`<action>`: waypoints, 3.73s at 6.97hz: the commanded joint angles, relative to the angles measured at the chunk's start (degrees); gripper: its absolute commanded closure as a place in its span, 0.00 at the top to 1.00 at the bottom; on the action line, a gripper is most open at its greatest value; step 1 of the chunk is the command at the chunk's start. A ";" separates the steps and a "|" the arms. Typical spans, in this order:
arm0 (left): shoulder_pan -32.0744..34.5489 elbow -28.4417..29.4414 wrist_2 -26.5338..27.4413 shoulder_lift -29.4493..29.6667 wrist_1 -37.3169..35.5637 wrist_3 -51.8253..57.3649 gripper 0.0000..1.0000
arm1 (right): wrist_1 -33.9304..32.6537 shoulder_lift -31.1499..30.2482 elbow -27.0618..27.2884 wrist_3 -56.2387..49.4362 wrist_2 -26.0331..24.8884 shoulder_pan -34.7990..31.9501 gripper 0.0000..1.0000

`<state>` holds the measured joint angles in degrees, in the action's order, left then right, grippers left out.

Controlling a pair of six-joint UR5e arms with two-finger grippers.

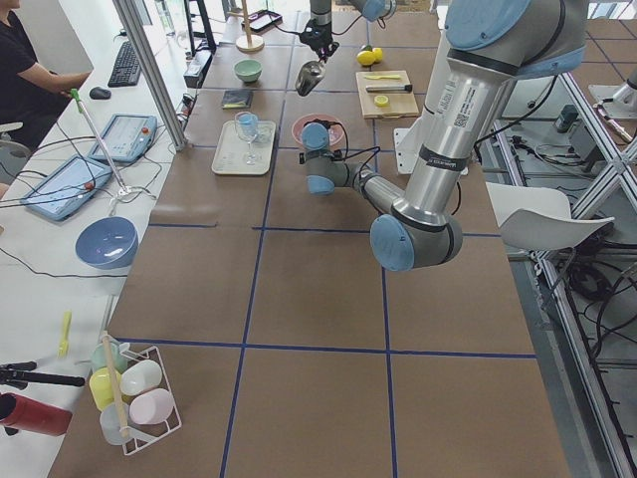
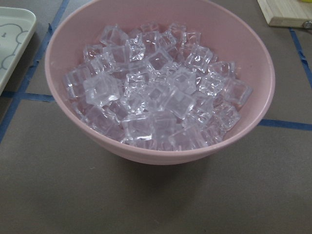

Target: Put ice in cup with scoop

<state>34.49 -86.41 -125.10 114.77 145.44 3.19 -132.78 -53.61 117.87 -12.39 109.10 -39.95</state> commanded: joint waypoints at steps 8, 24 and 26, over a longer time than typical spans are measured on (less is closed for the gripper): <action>-0.74 4.67 0.21 5.20 0.19 -4.60 1.00 | -19.07 21.06 -20.72 -11.33 -15.40 8.82 0.00; -0.48 5.20 1.00 5.55 2.04 -4.60 1.00 | -18.83 25.40 -33.23 -13.97 -24.37 14.72 0.00; -0.48 5.20 1.00 5.55 2.04 -4.60 1.00 | -21.36 25.74 -33.15 -16.76 -24.81 13.50 0.00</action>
<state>34.00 -81.21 -124.10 120.32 147.47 -1.41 -152.42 -28.13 84.65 -27.20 84.63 -25.79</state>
